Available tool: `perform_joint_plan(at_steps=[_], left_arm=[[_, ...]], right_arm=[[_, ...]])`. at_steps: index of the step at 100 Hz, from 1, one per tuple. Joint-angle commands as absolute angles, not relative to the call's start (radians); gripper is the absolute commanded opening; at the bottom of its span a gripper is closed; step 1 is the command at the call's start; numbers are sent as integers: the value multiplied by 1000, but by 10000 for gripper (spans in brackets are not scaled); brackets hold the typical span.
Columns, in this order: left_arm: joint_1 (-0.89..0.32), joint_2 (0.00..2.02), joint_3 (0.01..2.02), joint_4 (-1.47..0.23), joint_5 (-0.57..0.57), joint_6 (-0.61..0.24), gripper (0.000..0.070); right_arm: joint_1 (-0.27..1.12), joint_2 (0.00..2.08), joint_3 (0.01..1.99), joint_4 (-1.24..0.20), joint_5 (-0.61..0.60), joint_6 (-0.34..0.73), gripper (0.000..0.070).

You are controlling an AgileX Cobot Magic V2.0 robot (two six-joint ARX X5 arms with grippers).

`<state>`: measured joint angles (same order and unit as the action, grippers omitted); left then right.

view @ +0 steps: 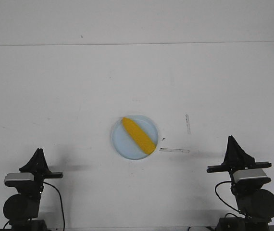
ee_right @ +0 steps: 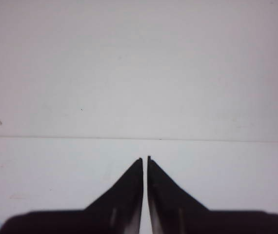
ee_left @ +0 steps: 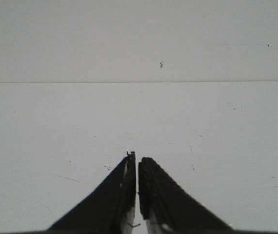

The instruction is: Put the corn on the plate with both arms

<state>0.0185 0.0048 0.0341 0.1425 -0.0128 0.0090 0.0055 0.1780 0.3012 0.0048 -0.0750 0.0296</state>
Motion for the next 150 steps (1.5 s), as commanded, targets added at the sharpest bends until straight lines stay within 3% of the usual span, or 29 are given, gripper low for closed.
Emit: perform_joint_plan(at_steps=[1,93,110,137,150], left_arm=[[19,3,14,158,-15,7,1],[19,3,14,158,-15,7,1],[19,3,14,158,-15,7,1],[19,3,14,159,-15,7,1],[19,3,14,159,-15,7,1]], right_arm=[[6,177,301,15,-75,25,14],[5,158,290,19,-72,25,15],[5,86,194,75,-7,25,15],[6,1,17,100,0,25,15],[6,1,13,11,0,24,15]])
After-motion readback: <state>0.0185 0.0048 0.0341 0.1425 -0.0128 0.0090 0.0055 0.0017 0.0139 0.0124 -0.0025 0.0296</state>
